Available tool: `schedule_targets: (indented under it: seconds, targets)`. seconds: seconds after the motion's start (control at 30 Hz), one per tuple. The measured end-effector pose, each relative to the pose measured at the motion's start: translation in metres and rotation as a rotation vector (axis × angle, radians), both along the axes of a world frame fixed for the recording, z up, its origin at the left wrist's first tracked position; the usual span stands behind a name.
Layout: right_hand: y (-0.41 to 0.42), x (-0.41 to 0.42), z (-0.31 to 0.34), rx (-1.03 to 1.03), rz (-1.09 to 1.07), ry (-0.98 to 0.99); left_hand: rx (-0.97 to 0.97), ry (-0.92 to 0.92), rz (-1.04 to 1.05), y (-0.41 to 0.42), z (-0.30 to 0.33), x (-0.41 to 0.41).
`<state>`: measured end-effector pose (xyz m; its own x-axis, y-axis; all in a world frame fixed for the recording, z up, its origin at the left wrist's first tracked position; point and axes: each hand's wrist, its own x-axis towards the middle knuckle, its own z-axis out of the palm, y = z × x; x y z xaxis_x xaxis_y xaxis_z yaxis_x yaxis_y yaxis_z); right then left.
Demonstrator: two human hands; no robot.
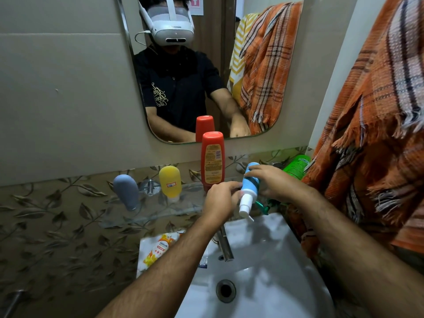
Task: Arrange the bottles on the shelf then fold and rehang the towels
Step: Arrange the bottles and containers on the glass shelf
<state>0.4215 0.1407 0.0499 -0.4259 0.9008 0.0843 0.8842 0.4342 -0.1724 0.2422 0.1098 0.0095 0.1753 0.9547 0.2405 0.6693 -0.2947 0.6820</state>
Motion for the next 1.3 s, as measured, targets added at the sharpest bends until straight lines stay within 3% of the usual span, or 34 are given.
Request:
schedule_targets:
  seconds: [0.17,0.27,0.33,0.53,0.67,1.3]
  targets:
    - [-0.001,0.015,0.005,0.003,-0.035,0.15,-0.052,-0.418,0.037,-0.003,0.01,0.002]
    - [0.0,0.021,0.012,-0.1,-0.035,0.315,-0.136,-0.703,-0.037,-0.003,0.021,0.007]
    - [0.0,0.023,0.017,-0.182,-0.018,0.433,-0.171,-0.793,-0.117,-0.004,0.029,0.011]
    - [-0.003,0.022,0.017,-0.341,-0.106,0.745,-0.187,-0.677,-0.177,0.002,0.029,0.026]
    - [0.001,0.019,0.01,-0.328,-0.142,0.815,-0.148,-0.627,-0.113,0.006,0.022,0.028]
    - [0.008,0.003,-0.006,0.015,-0.252,0.601,-0.086,-0.495,-0.071,0.008,0.009,0.033]
